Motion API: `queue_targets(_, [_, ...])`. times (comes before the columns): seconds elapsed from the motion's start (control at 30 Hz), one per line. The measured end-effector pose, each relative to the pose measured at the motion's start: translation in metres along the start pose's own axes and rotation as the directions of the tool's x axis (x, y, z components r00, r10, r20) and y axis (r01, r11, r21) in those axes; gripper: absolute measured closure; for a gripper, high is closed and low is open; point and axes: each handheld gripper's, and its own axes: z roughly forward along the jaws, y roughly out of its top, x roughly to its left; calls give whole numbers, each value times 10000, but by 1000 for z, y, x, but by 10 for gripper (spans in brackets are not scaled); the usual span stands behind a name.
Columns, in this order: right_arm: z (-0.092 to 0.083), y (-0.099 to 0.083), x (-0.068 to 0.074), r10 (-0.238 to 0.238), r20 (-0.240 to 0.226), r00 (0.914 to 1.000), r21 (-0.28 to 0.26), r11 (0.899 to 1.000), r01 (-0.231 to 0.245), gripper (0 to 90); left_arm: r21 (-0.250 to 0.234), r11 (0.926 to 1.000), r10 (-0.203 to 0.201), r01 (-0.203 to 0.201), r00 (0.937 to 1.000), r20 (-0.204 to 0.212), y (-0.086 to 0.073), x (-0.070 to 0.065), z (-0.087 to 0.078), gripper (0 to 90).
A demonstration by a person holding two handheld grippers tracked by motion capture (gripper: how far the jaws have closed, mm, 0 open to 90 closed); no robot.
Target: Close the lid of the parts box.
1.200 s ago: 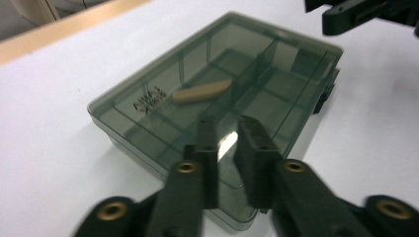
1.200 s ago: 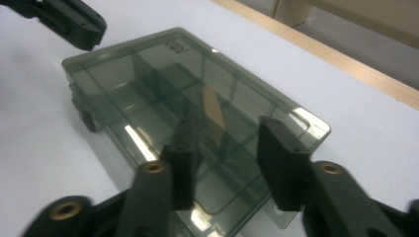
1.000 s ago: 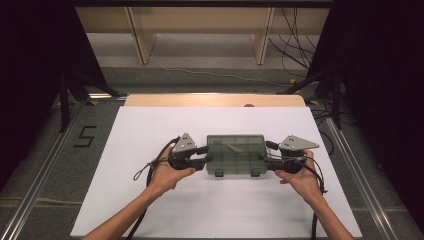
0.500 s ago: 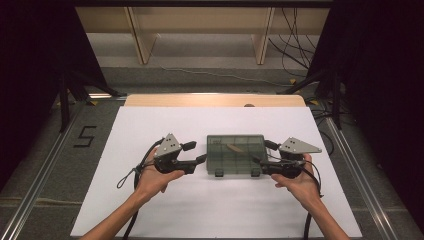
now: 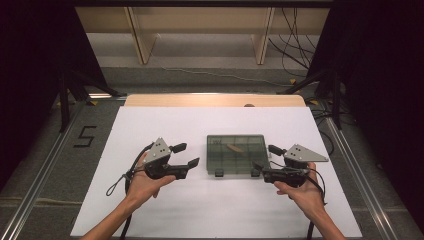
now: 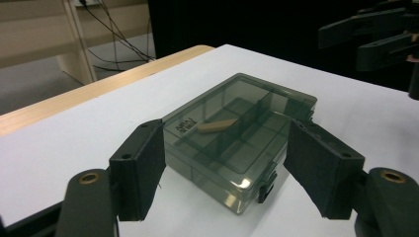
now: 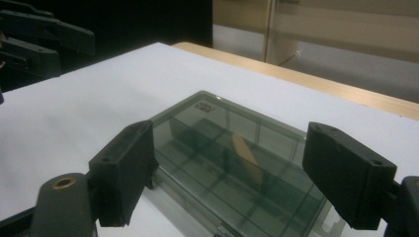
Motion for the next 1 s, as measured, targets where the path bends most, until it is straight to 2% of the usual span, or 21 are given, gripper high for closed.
queue_targets(0.03, [-3,1,2,37,3,10000,232,9997,-37,202,14,10000,-7,7,10000,-7,0,0,-2,305])
queue_targets(0.07, [-3,1,2,37,3,10000,232,9997,-37,202,4,10000,-39,39,10000,3,-1,1,-3,305])
queue_targets(0.1, [-1,0,4,107,-66,9999,33,9999,-107,202,36,10000,-48,49,10000,-57,-2,0,-6,304])
queue_targets(0.13, [-2,0,7,32,-126,9999,129,9999,-31,201,30,10000,-34,34,10000,-58,-3,0,-7,300])
queue_targets(0.17, [0,-1,8,133,-300,9995,-116,9998,-136,199,-11,10000,-32,32,10000,-29,-4,0,-9,300])
queue_targets(0.23, [0,0,10,106,-333,9994,2,9999,-106,196,-49,9999,-153,152,9998,-145,-6,-2,-12,295])
queue_targets(0.33, [2,-1,11,99,-382,9992,-112,9999,-103,191,-124,9996,-251,250,9997,-53,-7,-3,-13,282])
queue_targets(0.4, [1,-1,12,26,-268,9996,-31,10000,-27,190,-92,9999,-113,112,9999,-56,-7,-6,-15,280])
queue_targets(0.5, [1,-2,14,66,-387,9992,112,9999,-62,184,-147,9999,-44,43,10000,-76,-8,-9,-17,267])
queue_targets(0.67, [-1,-5,16,65,-416,9991,132,9999,-60,182,-307,9986,-425,424,9991,-27,-11,-14,-22,267])
queue_targets(0.7, [-2,-7,18,151,-401,9991,3,9999,-151,181,-355,9991,-247,246,9997,-20,-11,-15,-24,267])
queue_targets(0.77, [-3,-7,18,89,-352,9993,26,10000,-88,181,-295,9993,-227,227,9997,7,-11,-17,-27,267])
queue_targets(0.93, [-6,-11,23,127,-508,9986,1,9999,-127,177,-369,9986,-386,382,9992,-85,-17,-17,-33,263])
queue_targets(0.97, [-6,-11,23,127,-508,9986,1,9999,-127,177,-370,9980,-517,513,9986,-95,-18,-17,-33,263])
queue_targets(1.0, [-7,-11,24,64,-478,9988,208,9998,-55,177,-497,9977,-458,457,9989,-20,-19,-15,-33,260])
